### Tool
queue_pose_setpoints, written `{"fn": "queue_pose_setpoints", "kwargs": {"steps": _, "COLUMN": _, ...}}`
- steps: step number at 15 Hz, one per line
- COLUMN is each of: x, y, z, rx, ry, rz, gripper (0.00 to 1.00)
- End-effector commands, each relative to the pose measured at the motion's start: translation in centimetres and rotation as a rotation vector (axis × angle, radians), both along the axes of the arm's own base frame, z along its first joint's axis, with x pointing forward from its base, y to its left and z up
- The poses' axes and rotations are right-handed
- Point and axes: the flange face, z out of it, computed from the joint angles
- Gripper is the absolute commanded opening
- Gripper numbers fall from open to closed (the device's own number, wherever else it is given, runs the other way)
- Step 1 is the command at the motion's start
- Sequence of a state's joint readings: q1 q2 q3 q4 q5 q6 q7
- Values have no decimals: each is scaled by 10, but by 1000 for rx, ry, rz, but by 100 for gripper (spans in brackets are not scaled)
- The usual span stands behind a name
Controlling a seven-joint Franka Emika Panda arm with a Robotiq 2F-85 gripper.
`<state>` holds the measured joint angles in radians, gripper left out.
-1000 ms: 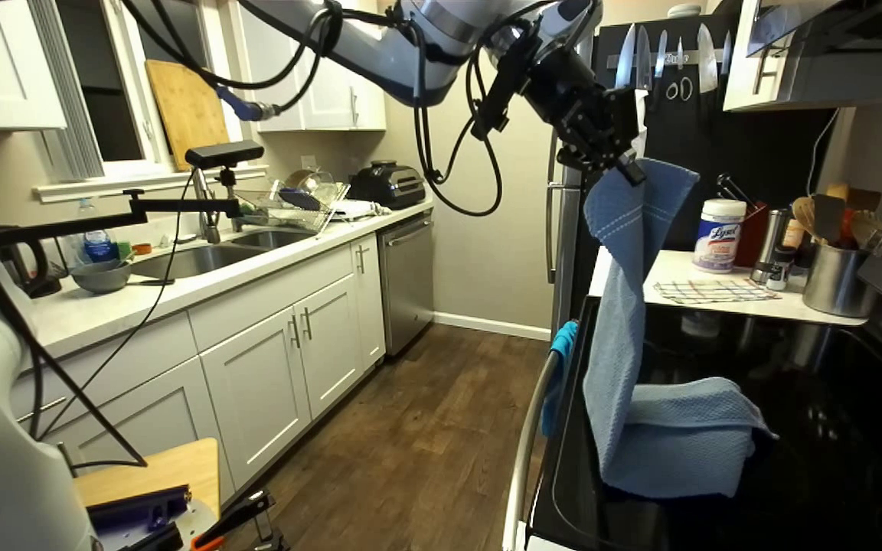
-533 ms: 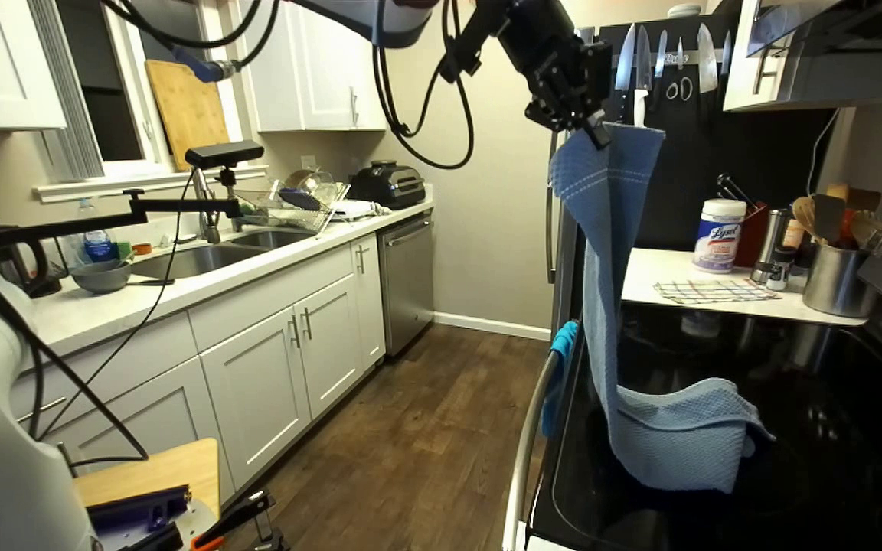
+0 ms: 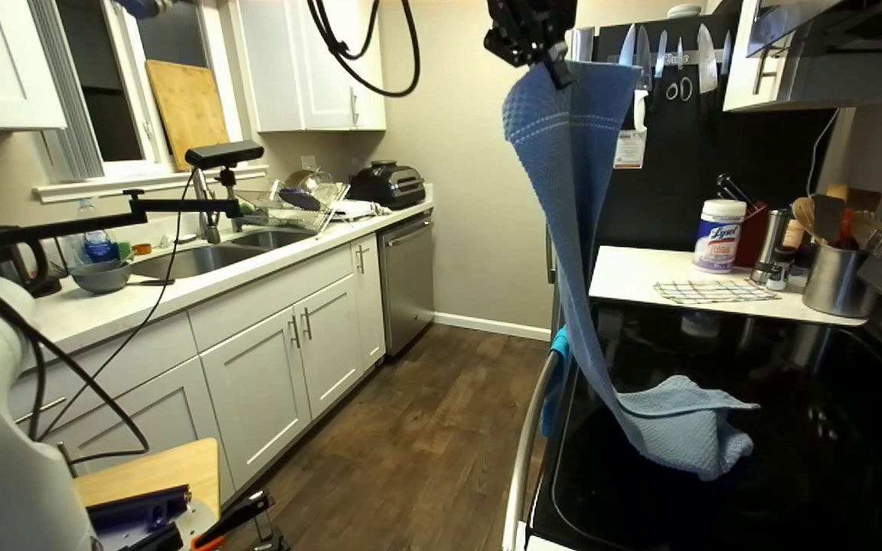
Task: Move the light blue towel from the stove top to the oven handle
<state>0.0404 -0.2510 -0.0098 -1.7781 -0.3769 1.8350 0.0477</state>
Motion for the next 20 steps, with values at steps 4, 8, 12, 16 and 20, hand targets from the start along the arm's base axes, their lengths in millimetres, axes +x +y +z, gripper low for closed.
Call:
{"fn": "queue_pose_setpoints", "kwargs": {"steps": 4, "x": -42, "y": -4, "z": 60, "rx": 44, "ry": 10, "rz": 17, "gripper": 2}}
{"fn": "queue_pose_setpoints", "kwargs": {"steps": 8, "x": -55, "y": 1, "z": 87, "rx": 52, "ry": -6, "rz": 8, "gripper": 2}}
{"fn": "queue_pose_setpoints", "kwargs": {"steps": 12, "x": -72, "y": 14, "z": 117, "rx": 77, "ry": -8, "rz": 23, "gripper": 2}}
{"fn": "queue_pose_setpoints", "kwargs": {"steps": 16, "x": -89, "y": 27, "z": 144, "rx": 101, "ry": -15, "rz": 24, "gripper": 2}}
{"fn": "queue_pose_setpoints", "kwargs": {"steps": 20, "x": -94, "y": 31, "z": 158, "rx": 132, "ry": -16, "rz": 21, "gripper": 2}}
